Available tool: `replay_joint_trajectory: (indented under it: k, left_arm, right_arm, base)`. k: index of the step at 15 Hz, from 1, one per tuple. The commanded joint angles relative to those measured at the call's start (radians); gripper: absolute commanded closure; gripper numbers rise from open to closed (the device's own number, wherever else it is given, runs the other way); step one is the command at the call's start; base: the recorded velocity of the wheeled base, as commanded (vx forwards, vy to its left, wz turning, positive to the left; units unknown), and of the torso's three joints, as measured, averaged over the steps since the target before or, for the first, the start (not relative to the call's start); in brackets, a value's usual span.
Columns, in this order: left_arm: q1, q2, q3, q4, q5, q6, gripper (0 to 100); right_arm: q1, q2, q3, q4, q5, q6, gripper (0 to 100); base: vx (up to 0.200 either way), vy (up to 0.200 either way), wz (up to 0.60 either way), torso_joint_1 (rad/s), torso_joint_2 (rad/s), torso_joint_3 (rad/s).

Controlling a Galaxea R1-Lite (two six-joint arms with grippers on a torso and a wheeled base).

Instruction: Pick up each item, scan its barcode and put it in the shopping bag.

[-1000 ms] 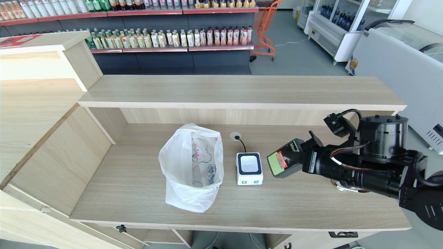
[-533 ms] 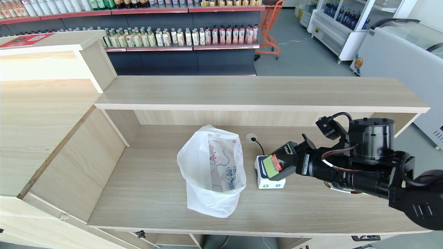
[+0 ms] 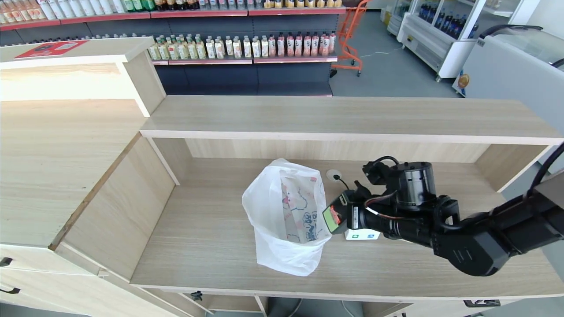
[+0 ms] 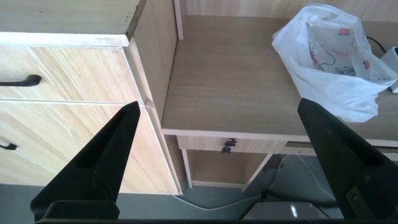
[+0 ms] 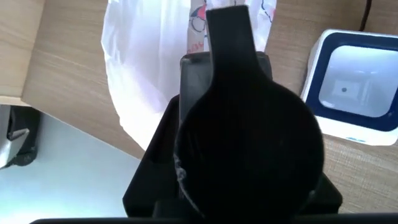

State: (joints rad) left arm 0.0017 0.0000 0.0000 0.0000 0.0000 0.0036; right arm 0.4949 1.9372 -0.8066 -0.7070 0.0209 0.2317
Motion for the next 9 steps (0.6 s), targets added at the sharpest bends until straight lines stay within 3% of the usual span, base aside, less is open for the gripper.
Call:
replay_joint_trajectory:
  k: [1,9]
  left_arm:
    - [0.000,0.002,0.000,0.000,0.000,-0.001,0]
    - [0.000,0.002,0.000,0.000,0.000,0.001,0]
  right_arm:
    - [0.033,0.143,-0.095,-0.002,-0.045,-0.034,100]
    - [0.142,0.407,-0.365,-0.002,-0.124,-0.264,100]
  base:
    - [0.000,0.000,0.00,0.000,0.00,0.000]
    - [0.000,0.000,0.00,0.000,0.00,0.000]
